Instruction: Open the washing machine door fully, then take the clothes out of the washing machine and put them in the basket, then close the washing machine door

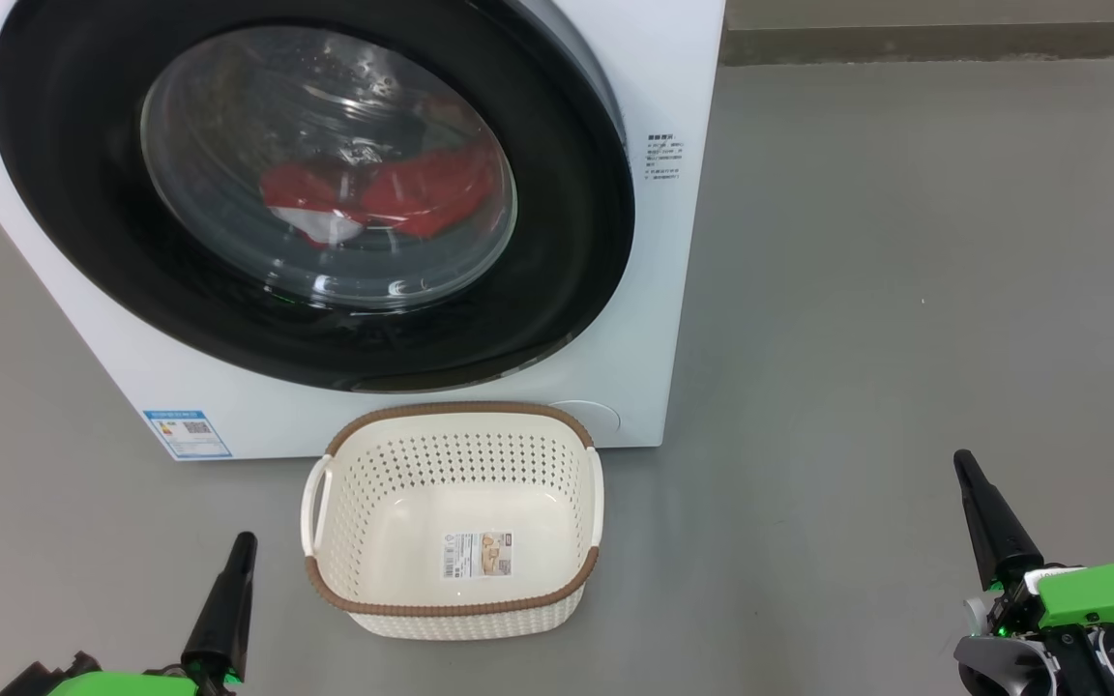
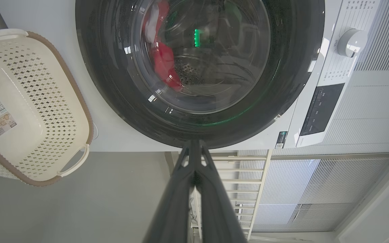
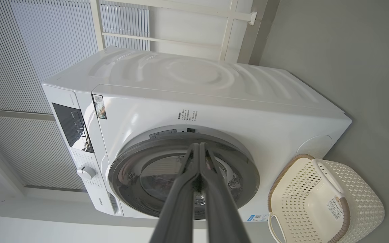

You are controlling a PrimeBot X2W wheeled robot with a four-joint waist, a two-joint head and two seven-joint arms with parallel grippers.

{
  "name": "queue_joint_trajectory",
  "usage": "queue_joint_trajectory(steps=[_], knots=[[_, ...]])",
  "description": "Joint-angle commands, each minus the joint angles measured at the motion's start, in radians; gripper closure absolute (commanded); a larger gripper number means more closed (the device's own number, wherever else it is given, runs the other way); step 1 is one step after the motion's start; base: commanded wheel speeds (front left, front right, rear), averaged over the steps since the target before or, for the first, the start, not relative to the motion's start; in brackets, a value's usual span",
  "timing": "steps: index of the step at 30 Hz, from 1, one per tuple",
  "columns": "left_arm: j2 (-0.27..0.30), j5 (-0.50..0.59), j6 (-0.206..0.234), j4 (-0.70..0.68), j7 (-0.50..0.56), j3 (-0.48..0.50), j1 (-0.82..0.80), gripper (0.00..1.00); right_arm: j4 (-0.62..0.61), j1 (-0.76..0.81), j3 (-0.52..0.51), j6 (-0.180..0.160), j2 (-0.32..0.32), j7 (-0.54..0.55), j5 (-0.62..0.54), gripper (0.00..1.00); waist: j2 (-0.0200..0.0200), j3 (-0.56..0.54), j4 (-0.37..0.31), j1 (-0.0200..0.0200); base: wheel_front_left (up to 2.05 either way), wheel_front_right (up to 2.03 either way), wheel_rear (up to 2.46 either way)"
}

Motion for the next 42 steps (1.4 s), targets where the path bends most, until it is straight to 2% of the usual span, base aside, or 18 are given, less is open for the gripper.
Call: queue_joint_trajectory(steps=[1, 42], knots=[[0.009, 0.011, -0.007, -0.021, 0.004, 0.035, -0.041, 1.00, -0.028, -0.043, 0.016, -0.001, -0.012, 0.006, -0.001, 1.00, -0.0001, 0.000, 0.000, 0.0000, 0.00, 0.00, 0.00], [0.009, 0.011, -0.007, -0.021, 0.004, 0.035, -0.041, 1.00, -0.028, -0.043, 0.016, -0.001, -0.012, 0.006, -0.001, 1.00, -0.0001, 0.000, 0.000, 0.0000, 0.00, 0.00, 0.00]])
